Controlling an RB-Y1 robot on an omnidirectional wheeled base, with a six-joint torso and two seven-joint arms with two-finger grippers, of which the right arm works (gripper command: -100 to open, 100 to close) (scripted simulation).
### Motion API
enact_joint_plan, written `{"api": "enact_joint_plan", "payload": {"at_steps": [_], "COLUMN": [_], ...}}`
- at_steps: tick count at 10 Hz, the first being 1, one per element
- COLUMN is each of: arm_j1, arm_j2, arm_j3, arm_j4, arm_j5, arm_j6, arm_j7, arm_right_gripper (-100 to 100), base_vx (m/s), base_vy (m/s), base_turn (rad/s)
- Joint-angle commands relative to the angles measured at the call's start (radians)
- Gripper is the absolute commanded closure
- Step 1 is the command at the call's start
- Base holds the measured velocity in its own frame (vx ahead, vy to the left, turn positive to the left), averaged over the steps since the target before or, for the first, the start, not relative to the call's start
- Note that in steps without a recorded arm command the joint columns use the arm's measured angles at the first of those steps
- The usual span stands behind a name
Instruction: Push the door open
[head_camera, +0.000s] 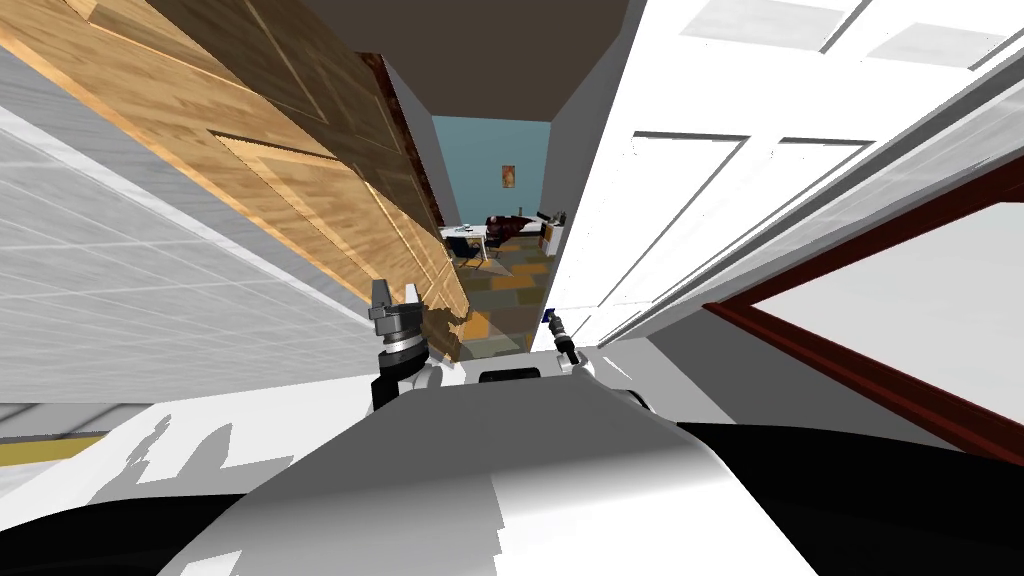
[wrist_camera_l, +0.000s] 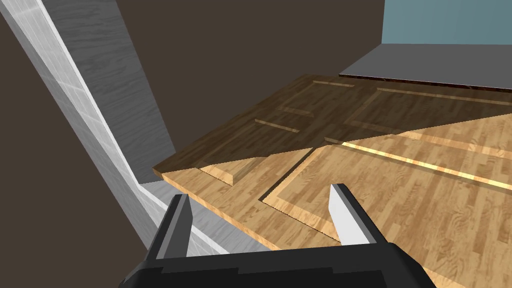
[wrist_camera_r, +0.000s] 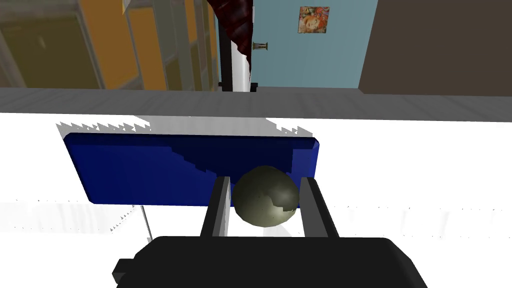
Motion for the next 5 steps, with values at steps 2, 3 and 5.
{"api": "enact_joint_plan", "payload": {"at_steps": [2,3,5], "arm_j1": [0.001,0.001,0.003], "arm_j2": [0.0,0.0,0.001], "arm_j3": [0.0,0.0,-0.011], "arm_j4": [0.0,0.0,0.003], "arm_j5": [0.0,0.0,-0.008], "arm_j6": [0.0,0.0,0.003], "arm_j7": [0.0,0.0,0.008], "arm_right_gripper": [100,100,100], "base_vx": [-0.014,-0.006,0.055], "base_vy": [-0.003,0.001,0.009], "base_turn": [0.001,-0.004,-0.017]}}
